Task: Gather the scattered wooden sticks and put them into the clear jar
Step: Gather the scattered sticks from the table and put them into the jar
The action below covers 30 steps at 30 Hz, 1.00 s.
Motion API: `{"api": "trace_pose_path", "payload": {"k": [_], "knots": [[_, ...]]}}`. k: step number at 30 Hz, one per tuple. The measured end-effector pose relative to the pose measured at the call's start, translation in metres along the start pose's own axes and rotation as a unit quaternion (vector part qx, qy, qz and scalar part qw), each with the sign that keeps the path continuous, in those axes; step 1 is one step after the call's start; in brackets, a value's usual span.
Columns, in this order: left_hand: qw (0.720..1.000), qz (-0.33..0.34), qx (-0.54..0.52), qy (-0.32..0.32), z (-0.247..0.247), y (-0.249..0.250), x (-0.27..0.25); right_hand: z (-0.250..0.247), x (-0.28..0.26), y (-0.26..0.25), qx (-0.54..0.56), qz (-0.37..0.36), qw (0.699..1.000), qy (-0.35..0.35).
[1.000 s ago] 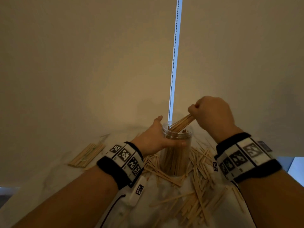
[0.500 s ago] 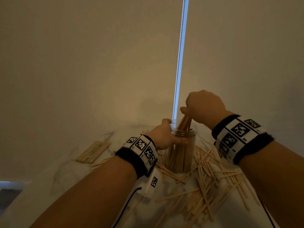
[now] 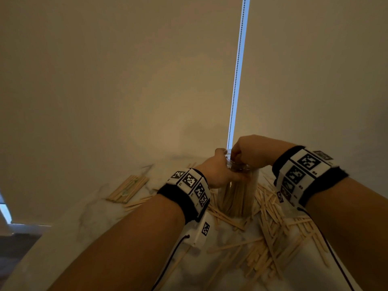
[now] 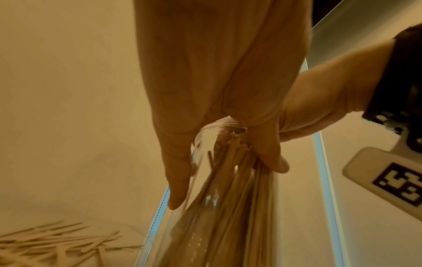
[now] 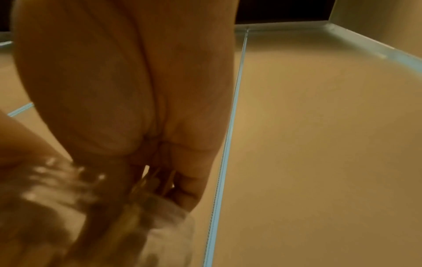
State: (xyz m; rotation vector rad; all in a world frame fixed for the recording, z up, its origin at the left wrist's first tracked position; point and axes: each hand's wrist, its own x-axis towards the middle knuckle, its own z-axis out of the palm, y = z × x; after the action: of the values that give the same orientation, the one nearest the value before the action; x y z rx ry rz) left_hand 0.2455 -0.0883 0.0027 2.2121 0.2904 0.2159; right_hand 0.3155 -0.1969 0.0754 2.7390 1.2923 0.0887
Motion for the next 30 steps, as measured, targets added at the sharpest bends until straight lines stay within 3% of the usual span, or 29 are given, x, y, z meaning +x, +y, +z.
{"api": "trace_pose_path", "payload": {"k": [6,10,15,18,21,24,27,30], "knots": [[0.999,0.008,0.039,0.007,-0.002,-0.003,0.005,-0.005,0.002,-0.007,-0.097,0.023,0.993,0.056],[0.999,0.005,0.038,0.008,-0.001,-0.005,0.007,-0.008,0.005,-0.01,-0.061,0.027,0.998,-0.006],[0.999,0.01,0.039,0.016,0.001,-0.008,0.013,0.004,0.002,-0.005,-0.077,0.021,0.997,-0.02],[0.999,0.01,0.03,0.016,0.001,-0.01,0.02,0.007,-0.008,-0.009,0.043,0.004,0.999,-0.028],[0.999,0.031,0.016,0.009,0.003,-0.011,0.021,0.005,-0.02,-0.011,0.139,0.003,0.99,0.017],[1.0,0.015,-0.014,0.023,-0.002,-0.003,0.0,0.004,-0.04,-0.009,0.148,0.013,0.981,0.125],[0.992,-0.066,0.11,-0.023,-0.011,0.0,-0.032,0.006,-0.067,-0.005,0.186,0.044,0.958,0.214],[0.946,-0.079,0.303,-0.082,-0.02,0.001,-0.071,0.02,-0.095,-0.002,0.187,0.082,0.965,0.165]]}}
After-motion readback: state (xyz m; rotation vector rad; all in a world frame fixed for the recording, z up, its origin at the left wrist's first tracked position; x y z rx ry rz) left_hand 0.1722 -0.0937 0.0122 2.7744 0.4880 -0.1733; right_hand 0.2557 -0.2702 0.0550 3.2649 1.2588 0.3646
